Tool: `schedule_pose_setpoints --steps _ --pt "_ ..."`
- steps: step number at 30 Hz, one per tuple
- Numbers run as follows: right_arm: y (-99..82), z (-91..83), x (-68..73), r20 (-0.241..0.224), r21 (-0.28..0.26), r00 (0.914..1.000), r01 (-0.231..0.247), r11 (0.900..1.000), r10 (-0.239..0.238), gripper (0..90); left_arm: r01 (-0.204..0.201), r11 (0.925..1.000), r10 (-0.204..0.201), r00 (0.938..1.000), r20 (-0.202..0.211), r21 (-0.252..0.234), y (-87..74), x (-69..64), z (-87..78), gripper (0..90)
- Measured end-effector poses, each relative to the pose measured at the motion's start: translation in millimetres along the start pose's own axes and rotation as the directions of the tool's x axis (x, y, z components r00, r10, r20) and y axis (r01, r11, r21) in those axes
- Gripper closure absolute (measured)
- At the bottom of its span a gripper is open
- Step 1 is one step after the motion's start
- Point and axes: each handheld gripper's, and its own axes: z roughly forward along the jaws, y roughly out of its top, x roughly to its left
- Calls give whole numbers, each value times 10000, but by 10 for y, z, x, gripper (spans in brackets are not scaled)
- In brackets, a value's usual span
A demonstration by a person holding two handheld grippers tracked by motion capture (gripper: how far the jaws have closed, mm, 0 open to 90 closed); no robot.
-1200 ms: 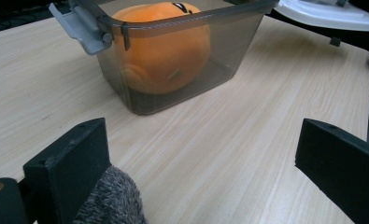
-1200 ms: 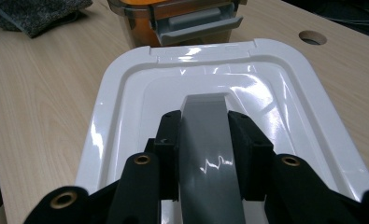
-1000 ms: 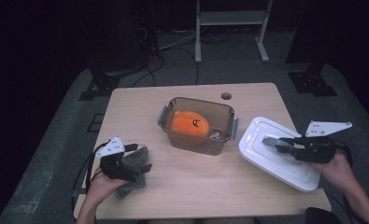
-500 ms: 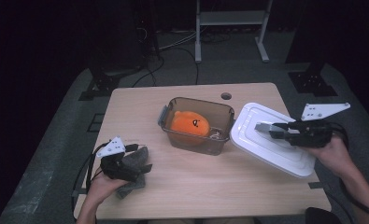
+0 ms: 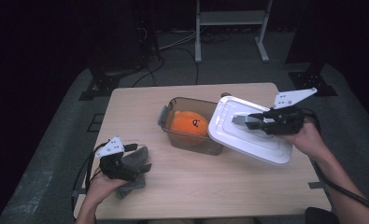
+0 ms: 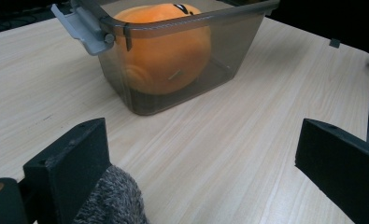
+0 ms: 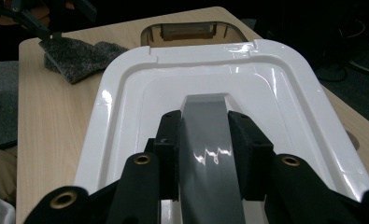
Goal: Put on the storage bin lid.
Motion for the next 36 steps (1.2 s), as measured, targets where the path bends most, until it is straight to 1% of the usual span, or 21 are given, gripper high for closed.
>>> schedule_pose_setpoints --steps 7,11,20,27,32,36 --pt "216 194 -40 -260 83 9995 185 9998 -183 652 -12 10000 12 10000 -23 -65 2 8 -24 24" --pt "323 285 -63 -389 51 9988 300 9995 -298 652 -10 9999 9 10000 -33 -133 9 8 -35 24" --pt "552 516 -100 -690 170 9964 500 9986 -488 652 18 9999 -18 10000 5 -169 4 13 -36 24" --pt "657 692 -116 -884 218 9945 588 9980 -566 652 0 9998 2 10000 65 -198 10 11 -38 24" --pt "697 822 -120 -1005 220 9926 706 9973 -680 652 28 9998 -27 10000 81 -188 8 6 -33 24" --pt "720 935 -139 -1120 234 9917 656 9976 -625 652 27 9998 -25 10000 92 -192 7 7 -34 24"
